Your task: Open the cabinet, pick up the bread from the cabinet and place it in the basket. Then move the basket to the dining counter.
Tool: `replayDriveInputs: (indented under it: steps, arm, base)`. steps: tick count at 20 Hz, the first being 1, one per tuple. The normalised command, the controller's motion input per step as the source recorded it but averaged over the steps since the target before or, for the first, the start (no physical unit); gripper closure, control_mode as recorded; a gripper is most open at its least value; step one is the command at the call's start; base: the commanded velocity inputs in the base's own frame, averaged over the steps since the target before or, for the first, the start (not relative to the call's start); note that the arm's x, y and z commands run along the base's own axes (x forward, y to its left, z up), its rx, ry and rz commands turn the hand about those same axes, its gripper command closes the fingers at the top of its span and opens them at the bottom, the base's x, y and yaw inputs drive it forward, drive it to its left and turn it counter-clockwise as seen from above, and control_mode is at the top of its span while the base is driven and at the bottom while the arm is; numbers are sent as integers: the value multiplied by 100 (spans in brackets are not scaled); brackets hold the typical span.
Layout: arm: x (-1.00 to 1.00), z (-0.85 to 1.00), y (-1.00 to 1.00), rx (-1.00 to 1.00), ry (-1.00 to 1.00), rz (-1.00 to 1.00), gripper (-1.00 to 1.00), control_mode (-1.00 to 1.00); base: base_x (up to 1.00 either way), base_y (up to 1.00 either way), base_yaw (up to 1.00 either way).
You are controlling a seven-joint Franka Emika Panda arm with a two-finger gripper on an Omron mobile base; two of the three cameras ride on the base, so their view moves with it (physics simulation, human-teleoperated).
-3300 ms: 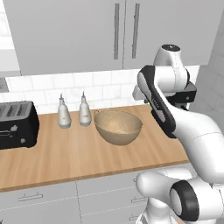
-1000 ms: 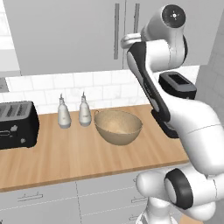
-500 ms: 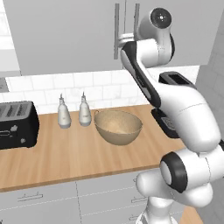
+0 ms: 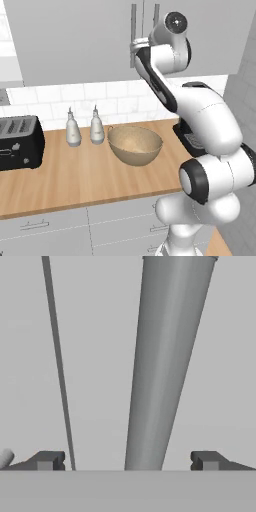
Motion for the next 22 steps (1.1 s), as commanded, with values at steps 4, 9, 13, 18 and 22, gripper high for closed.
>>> replayDriveInputs:
  steps: [4,9,13,18,22]
  arm:
    - [49,-12,0,0,0,0,-100,-100]
    - [34,-21,0,0,0,0,100,-100]
    - [31,-20,0,0,0,0,100,-100]
    - [19,-15,-25,0,8,0,100,-100]
    - [-14,-13,-100,7,5,0,100,-100]
  base:
    - [0,0,0]
    - [0,0,0]
    - [0,0,0]
    - [0,0,0]
    - [0,0,0]
